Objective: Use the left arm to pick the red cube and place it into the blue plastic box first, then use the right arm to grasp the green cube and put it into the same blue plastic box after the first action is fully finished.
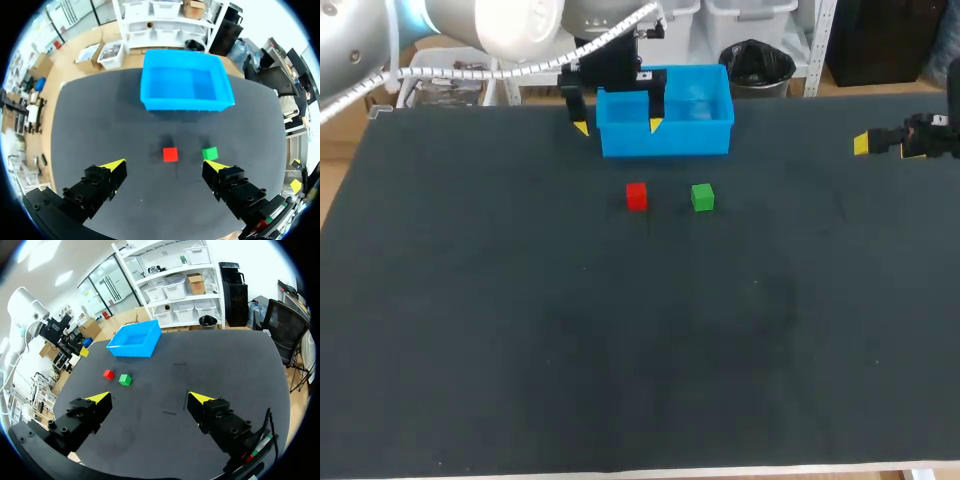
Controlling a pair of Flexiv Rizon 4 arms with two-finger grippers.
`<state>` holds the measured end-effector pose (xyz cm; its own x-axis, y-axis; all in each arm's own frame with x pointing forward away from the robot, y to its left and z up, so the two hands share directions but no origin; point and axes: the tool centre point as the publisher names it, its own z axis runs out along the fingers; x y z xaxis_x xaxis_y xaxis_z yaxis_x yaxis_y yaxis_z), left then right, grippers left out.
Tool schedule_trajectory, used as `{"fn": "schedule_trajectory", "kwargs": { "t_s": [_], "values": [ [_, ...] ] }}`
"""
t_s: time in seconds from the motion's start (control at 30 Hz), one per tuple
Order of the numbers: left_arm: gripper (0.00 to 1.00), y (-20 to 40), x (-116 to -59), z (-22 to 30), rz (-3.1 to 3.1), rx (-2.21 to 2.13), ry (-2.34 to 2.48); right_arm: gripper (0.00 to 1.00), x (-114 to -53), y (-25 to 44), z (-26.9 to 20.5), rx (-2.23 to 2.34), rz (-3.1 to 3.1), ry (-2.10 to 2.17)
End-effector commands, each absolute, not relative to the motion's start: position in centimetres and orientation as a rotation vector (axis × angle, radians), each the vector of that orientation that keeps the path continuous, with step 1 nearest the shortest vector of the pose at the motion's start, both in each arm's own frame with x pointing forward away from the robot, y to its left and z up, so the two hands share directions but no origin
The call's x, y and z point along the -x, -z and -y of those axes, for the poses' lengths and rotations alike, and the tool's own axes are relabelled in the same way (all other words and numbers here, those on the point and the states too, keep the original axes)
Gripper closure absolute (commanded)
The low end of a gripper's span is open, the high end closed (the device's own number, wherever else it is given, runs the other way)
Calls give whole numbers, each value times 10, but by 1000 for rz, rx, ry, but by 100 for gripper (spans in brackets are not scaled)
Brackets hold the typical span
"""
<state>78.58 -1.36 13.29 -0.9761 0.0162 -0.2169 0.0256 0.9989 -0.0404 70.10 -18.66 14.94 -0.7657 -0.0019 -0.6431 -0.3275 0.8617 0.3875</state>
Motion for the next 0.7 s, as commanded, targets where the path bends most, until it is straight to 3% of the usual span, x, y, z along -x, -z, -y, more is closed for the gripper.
{"fn": "schedule_trajectory", "kwargs": {
  "t_s": [0.03, 0.7],
  "values": [
    [0, -133, -786, 13, -2923, -32, 64, 0, -701, -149, 186, 237, -2371, -645],
    [0, -63, -778, 31, -2977, -108, 122, 0, -701, -149, 186, 237, -2371, -645]
  ]
}}
